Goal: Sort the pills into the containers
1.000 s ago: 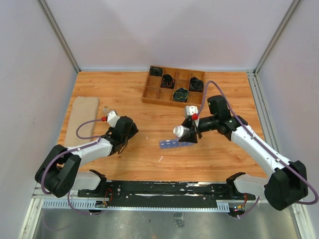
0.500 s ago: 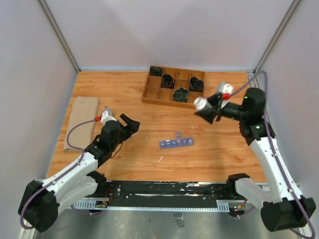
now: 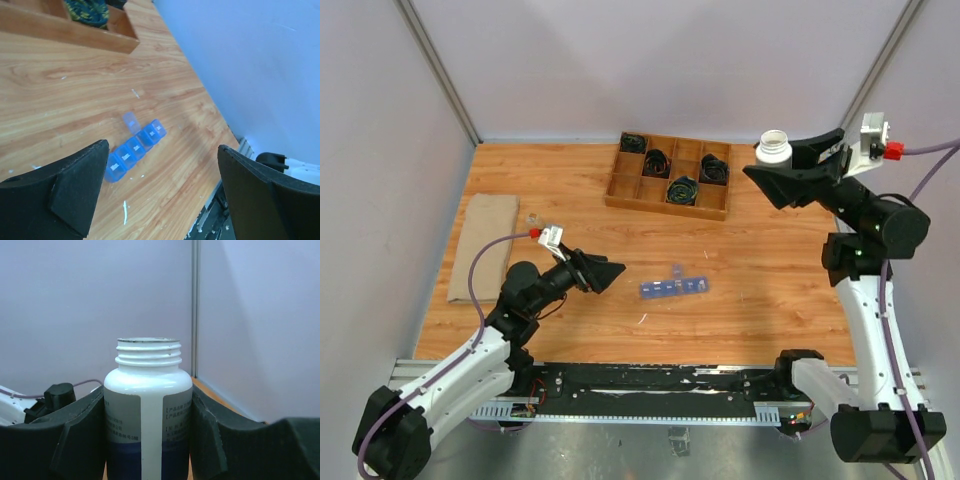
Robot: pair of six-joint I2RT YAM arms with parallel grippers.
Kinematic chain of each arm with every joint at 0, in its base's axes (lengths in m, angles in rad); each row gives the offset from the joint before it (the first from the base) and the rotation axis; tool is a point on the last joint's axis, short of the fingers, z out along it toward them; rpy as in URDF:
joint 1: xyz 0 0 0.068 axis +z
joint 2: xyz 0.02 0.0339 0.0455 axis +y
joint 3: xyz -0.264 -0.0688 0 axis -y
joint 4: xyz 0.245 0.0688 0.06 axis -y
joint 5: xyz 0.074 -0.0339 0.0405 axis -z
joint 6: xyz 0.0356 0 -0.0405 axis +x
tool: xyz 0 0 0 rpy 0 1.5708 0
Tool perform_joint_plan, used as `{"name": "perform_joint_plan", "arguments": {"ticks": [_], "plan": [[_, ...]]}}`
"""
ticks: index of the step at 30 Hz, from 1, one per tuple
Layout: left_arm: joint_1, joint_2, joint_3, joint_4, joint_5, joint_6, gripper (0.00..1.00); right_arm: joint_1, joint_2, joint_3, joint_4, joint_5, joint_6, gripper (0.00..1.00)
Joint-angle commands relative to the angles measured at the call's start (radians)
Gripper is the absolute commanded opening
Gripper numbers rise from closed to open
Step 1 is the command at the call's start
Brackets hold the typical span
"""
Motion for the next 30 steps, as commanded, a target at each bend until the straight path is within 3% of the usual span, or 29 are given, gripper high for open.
{"name": "perform_joint_plan", "arguments": {"ticks": [1,2,3,4,6,8,11,13,17,30], "plan": [[0.004,0.018,0.001,0.128,0.091,0.053,0.93,0.059,0.031,-0.022,0.312,-0.140,0.152,0.01],[0.004,0.030,0.002,0.134,0.097,0.057,0.93,0.112,0.058,-0.067,0.599,-0.217,0.245,0.01],[0.004,0.043,0.003,0.137,0.102,0.069,0.93,0.144,0.058,-0.111,0.696,-0.278,0.229,0.01],[0.004,0.059,0.001,0.140,0.103,0.080,0.93,0.150,0.031,-0.147,0.601,-0.327,0.104,0.01],[0.004,0.092,-0.006,0.150,0.095,0.098,0.92,0.134,-0.049,-0.220,0.196,-0.360,-0.291,0.01],[0.004,0.120,-0.013,0.159,0.074,0.118,0.91,0.149,-0.125,-0.237,-0.346,-0.360,-0.787,0.01],[0.004,0.142,-0.037,0.208,0.041,0.151,0.91,0.182,-0.097,-0.131,-1.193,-0.366,-1.582,0.01],[0.004,0.142,-0.052,0.228,0.006,0.184,0.91,0.192,-0.062,-0.118,-1.394,-0.358,-1.811,0.02],[0.004,0.138,-0.096,0.292,-0.046,0.209,0.91,0.198,0.000,-0.187,-1.440,-0.343,-1.958,0.03],[0.002,0.053,-0.187,0.305,-0.152,0.291,0.91,0.313,0.291,-0.213,-1.413,-0.051,-2.068,0.03]]}}
